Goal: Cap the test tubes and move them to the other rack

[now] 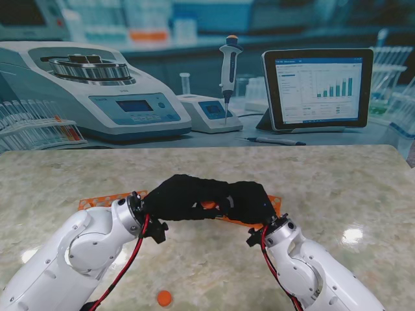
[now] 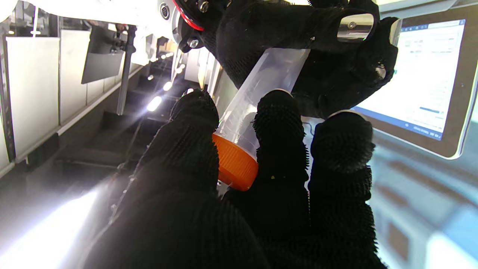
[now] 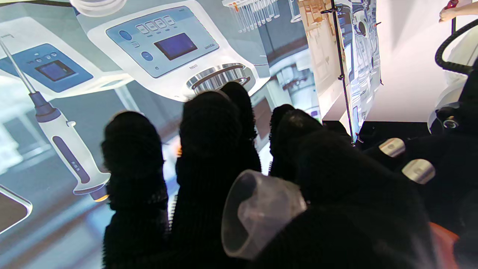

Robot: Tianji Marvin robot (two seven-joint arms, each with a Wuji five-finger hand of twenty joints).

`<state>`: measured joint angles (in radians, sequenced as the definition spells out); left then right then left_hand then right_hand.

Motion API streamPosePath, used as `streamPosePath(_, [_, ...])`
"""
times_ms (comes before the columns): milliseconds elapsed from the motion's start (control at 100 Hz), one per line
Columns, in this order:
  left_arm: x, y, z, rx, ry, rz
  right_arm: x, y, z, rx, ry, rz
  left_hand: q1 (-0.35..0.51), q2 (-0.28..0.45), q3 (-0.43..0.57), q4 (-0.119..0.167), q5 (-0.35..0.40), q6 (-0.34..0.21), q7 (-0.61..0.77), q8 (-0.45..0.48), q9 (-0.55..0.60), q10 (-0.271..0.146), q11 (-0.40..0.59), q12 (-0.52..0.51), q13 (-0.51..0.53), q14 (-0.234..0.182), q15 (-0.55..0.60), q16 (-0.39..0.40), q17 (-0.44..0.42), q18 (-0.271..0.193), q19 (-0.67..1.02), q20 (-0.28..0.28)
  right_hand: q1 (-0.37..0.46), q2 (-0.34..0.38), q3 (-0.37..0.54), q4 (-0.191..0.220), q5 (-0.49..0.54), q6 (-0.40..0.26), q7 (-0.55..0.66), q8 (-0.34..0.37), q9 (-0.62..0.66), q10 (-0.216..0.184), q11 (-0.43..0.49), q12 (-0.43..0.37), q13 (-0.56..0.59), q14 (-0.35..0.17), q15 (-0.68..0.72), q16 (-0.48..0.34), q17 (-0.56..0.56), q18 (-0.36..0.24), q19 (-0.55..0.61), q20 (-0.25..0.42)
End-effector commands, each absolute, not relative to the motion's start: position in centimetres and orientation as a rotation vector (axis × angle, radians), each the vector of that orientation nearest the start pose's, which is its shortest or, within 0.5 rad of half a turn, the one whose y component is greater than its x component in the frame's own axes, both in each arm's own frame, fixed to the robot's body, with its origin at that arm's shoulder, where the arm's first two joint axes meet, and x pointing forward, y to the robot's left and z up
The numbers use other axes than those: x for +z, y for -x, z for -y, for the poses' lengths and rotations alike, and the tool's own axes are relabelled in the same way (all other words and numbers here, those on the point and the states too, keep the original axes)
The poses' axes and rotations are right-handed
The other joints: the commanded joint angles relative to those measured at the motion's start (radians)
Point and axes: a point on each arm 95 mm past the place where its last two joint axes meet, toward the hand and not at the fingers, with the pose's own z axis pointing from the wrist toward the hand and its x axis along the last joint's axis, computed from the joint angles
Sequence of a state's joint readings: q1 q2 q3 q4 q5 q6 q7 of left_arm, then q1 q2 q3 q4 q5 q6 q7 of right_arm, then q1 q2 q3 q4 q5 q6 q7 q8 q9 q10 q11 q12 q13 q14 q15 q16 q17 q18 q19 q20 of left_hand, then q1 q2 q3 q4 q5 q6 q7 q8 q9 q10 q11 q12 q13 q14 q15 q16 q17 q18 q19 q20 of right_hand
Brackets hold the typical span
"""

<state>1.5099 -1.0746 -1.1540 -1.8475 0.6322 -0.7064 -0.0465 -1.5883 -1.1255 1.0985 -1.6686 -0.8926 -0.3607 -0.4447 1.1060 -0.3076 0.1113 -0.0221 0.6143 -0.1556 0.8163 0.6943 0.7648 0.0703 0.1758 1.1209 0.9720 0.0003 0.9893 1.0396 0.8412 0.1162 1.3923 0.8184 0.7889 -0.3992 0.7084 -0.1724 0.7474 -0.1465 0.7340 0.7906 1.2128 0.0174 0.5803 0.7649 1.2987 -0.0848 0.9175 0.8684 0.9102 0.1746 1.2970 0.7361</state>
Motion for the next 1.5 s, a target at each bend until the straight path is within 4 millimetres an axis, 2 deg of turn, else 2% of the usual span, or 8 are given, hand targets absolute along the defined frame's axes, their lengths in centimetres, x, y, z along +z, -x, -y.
streamPosePath(0, [-21.0,-34.5,9.4,-2.465,0.592,-1.711,-27.3,-35.4,-7.9,2.247,-0.861,-1.208,0.175,0.057,0.087,0.086,0.041,-0.033,-0.015,-0.017,0.132,-0.037,0.075,0.017,-0.040,-0.092,-0.081,-0.009,-0.016,0.025,-0.039,-0.032,0.083,0.183,0.115,0.011,0.090,-0.093,0.041,0.043,0.030,-0.012,0.009,0.008,0.019,-0.048,0.029,-0.008,0.015,-0.028,0.027,0.028])
streamPosePath(140, [-21.2,-34.5,9.4,-2.447,0.593,-1.726,-27.1,-35.1,-8.1,2.268,-0.853,-1.198,0.184,0.066,0.261,0.026,0.063,-0.006,-0.019,-0.014,0.110,-0.048,0.114,-0.033,-0.051,-0.074,-0.124,-0.033,-0.038,0.049,-0.084,-0.072,0.083,0.181,0.116,0.011,0.091,-0.093,0.036,0.039,0.030,-0.007,-0.001,0.004,0.018,-0.048,0.028,-0.014,0.015,-0.028,0.025,0.032])
streamPosePath(270, [-21.3,-34.6,9.4,-2.452,0.584,-1.702,-27.0,-34.8,-8.3,2.283,-0.849,-1.196,0.184,0.175,0.355,-0.009,0.032,-0.023,0.179,0.127,0.087,-0.056,0.307,-0.046,-0.056,-0.168,0.072,0.074,-0.007,-0.003,0.074,-0.002,0.083,0.176,0.115,0.009,0.086,-0.085,0.024,0.024,0.023,0.000,-0.015,-0.005,0.016,-0.043,0.020,-0.020,0.010,-0.030,0.020,0.034])
streamPosePath(430, [-21.3,-34.7,9.5,-2.459,0.556,-1.659,-27.0,-34.7,-8.3,2.298,-0.850,-1.197,0.185,0.219,0.385,-0.002,-0.020,-0.065,0.363,0.329,0.095,-0.076,0.469,-0.076,-0.059,-0.274,0.302,0.070,0.031,-0.007,0.245,0.075,0.095,0.157,0.095,0.014,0.069,-0.062,0.000,-0.056,0.000,0.021,-0.063,-0.051,0.012,-0.022,-0.047,-0.041,-0.026,-0.032,-0.011,0.032])
streamPosePath(500, [-21.3,-34.7,9.5,-2.455,0.543,-1.648,-27.1,-34.7,-8.3,2.303,-0.854,-1.199,0.185,0.234,0.393,0.002,-0.039,-0.090,0.422,0.409,0.096,-0.087,0.551,-0.090,-0.059,-0.246,0.367,0.038,0.028,0.006,0.306,0.091,0.102,0.131,0.085,0.020,0.064,-0.056,0.002,-0.094,-0.007,0.026,-0.082,-0.076,0.008,-0.006,-0.082,-0.046,-0.045,-0.027,-0.021,0.029])
streamPosePath(880, [-21.1,-34.8,9.1,-2.457,0.547,-1.658,-27.4,-34.8,-8.0,2.293,-0.870,-1.212,0.185,0.238,0.407,0.005,-0.001,-0.122,0.463,0.501,0.096,-0.091,0.604,-0.073,-0.016,-0.358,0.329,-0.100,0.134,-0.041,0.272,-0.028,-0.080,-0.032,-0.047,0.031,-0.099,0.032,0.049,-0.406,-0.124,0.047,-0.250,-0.239,-0.145,0.114,-0.428,-0.145,-0.262,0.039,-0.157,-0.085])
streamPosePath(1040, [-21.1,-34.9,9.0,-2.466,0.564,-1.664,-27.5,-34.9,-7.7,2.272,-0.876,-1.236,0.185,0.236,0.415,-0.001,0.029,-0.119,0.468,0.537,0.089,-0.083,0.607,-0.068,-0.034,-0.351,0.340,-0.135,0.121,-0.021,0.224,-0.035,-0.250,0.015,-0.046,0.102,-0.031,0.109,-0.304,-0.261,-0.197,0.062,-0.332,-0.351,-0.263,0.176,-0.546,-0.257,-0.391,0.090,-0.226,-0.171])
streamPosePath(1490, [-20.9,-34.8,8.8,-2.468,0.568,-1.682,-27.5,-35.2,-7.1,2.213,-0.877,-1.284,0.185,0.238,0.416,-0.008,0.082,-0.120,0.466,0.597,0.083,-0.078,0.606,-0.057,-0.060,-0.330,0.357,-0.154,0.095,0.005,0.146,0.002,-0.435,0.065,-0.173,0.098,-0.095,0.161,-0.414,-0.327,-0.339,0.083,-0.461,-0.533,-0.488,0.249,-0.712,-0.473,-0.594,0.149,-0.347,-0.316])
